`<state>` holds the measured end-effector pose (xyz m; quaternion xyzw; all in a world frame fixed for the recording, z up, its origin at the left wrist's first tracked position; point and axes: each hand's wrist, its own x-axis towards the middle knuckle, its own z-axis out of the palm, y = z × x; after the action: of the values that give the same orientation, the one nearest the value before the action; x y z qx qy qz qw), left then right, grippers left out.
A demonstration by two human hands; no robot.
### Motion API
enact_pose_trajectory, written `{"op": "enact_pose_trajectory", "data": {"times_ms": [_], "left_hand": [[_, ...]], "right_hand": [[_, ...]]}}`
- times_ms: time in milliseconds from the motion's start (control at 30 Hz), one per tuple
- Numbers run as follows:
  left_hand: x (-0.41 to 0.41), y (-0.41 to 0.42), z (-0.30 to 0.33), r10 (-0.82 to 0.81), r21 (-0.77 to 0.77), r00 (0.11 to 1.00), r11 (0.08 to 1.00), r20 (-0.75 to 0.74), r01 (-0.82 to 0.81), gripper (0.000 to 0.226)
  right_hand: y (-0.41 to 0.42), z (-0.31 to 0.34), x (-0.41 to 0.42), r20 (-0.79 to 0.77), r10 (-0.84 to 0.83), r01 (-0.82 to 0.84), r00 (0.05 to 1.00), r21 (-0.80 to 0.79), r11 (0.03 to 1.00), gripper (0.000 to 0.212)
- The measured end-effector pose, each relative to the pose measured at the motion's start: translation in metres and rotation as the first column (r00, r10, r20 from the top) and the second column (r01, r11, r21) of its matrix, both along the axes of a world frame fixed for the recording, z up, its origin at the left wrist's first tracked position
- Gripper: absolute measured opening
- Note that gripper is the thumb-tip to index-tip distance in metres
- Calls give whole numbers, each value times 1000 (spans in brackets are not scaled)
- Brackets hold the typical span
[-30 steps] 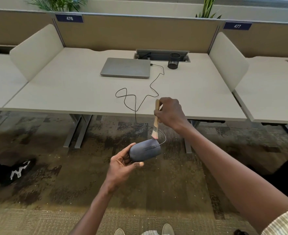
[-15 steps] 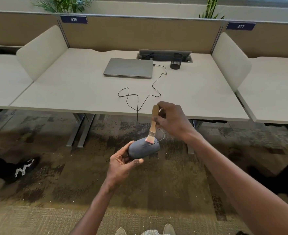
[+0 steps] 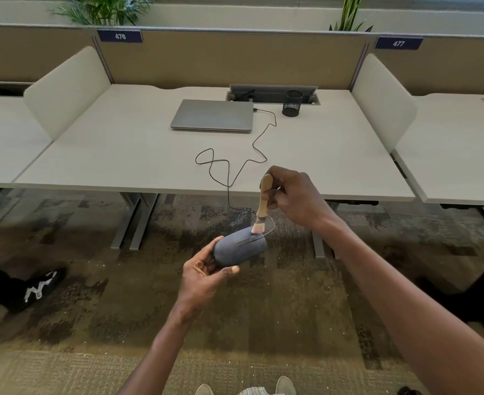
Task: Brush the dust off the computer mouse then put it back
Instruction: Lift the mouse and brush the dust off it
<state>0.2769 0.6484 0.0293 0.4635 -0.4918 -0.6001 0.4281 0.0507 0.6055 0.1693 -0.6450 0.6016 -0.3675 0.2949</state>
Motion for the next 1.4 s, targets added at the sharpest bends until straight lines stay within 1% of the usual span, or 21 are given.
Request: {"op": "enact_pose_trajectory", "data": {"times_ms": [133,267,300,400,467,600,667,833,900,1000,1067,1167,1233,1333,1400], "left_hand": [[-1,-1,1,1,-2,1000,1000,-6,-1,79],[1,0,0,2,-3,1000,1000,-12,-2,76],[2,0,0,5,-3,1000,1000,-13,-5,76],[3,-2,0,15,-4,1000,1000,-15,-15,76],[2,-3,1,16,-2,1000,1000,-15,-16,77],[3,-5,1,9,0,1000,1000,-15,-9,76],[5,-6,1,10,2,1000,1000,-14,-10,76],[5,-7,1,-3,8,1000,1000,-9,3,76],[4,-7,2,-24,8,1000,1000,-9,24,76],[3,-7,1,-33,12,999,999,-5,33,77],[4,-7,1,-21,15,1000,1000,-7,21,79],[5,-8,0,-13,19,1000,1000,-11,13,83],[6,-8,-1,-13,19,1000,1000,-7,13,83],[5,-7,-2,-16,15,1000,1000,-5,16,83],[4,-6,-2,-11,17,1000,1000,-8,11,82]], "right_hand": [[-1,-1,4,25,54,-54,998,0,999,29],[-2,-4,-4,-62,44,-43,997,13,999,31],[-3,-3,-5,-64,37,-37,997,11,999,32],[-4,1,-3,-8,61,-61,998,13,998,34],[-5,-1,0,0,74,-74,997,12,997,34],[-8,-5,-4,-93,-18,17,996,-20,1000,28],[-9,-3,-7,-95,-32,29,995,-29,999,27],[-12,3,-6,-117,82,-76,990,54,996,25],[-16,-1,-2,-86,56,-54,995,29,998,26],[-20,-10,2,-4,-38,38,999,-29,999,29],[-20,-10,2,16,-80,81,997,-60,995,25],[-21,-4,1,-45,-47,45,998,-51,998,10],[-21,-3,1,-121,-20,17,992,-26,1000,6],[-21,-6,-1,-256,-83,75,963,-41,996,7],[-21,-6,-1,-277,-128,111,952,-77,991,5]]}}
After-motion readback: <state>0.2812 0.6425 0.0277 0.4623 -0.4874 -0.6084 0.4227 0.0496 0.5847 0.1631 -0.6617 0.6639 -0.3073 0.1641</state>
